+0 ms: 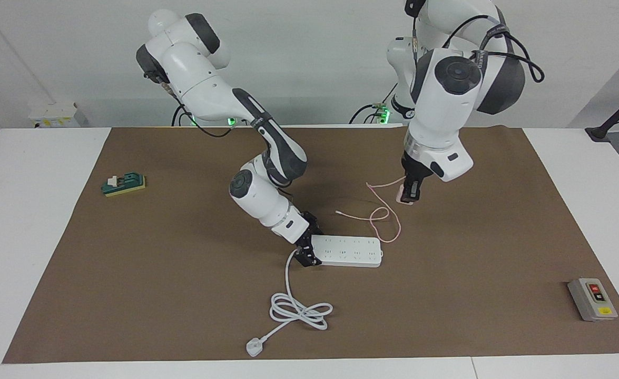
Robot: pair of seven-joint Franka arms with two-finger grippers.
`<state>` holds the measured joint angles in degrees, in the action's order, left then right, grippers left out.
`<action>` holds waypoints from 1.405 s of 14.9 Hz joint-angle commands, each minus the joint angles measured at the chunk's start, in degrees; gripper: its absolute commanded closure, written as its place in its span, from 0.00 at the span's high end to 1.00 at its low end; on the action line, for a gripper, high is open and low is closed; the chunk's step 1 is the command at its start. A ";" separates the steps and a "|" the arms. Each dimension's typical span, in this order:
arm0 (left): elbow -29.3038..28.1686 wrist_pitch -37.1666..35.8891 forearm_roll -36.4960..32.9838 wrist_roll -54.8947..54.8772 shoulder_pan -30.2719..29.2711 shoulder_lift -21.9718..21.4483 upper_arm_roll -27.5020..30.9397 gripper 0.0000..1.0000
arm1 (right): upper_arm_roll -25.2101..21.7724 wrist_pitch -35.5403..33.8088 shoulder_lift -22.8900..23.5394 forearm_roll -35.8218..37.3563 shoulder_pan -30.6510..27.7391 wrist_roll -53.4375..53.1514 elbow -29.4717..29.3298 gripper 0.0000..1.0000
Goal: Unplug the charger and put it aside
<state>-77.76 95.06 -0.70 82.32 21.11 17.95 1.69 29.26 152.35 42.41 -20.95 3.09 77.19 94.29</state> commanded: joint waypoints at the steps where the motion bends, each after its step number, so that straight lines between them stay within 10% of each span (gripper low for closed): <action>1: 3.40 -1.02 -0.97 -14.59 -3.69 0.51 -0.28 0.00 | 1.59 -1.35 -0.22 -2.70 -0.19 0.16 -0.94 1.00; 17: 4.20 1.61 1.13 -85.82 -17.94 4.28 -0.63 0.00 | -9.22 -35.81 -26.32 -2.08 -8.96 -9.85 -0.86 1.00; 21: -6.06 12.85 0.61 -91.72 -19.79 5.52 -0.63 0.00 | -15.27 -39.57 -30.27 -1.90 -10.56 -14.26 0.02 1.00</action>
<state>-78.44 103.13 -0.30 -6.26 3.04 24.09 1.56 16.86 115.34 15.77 -22.12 -7.05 64.30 92.05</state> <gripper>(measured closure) 0.683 0.000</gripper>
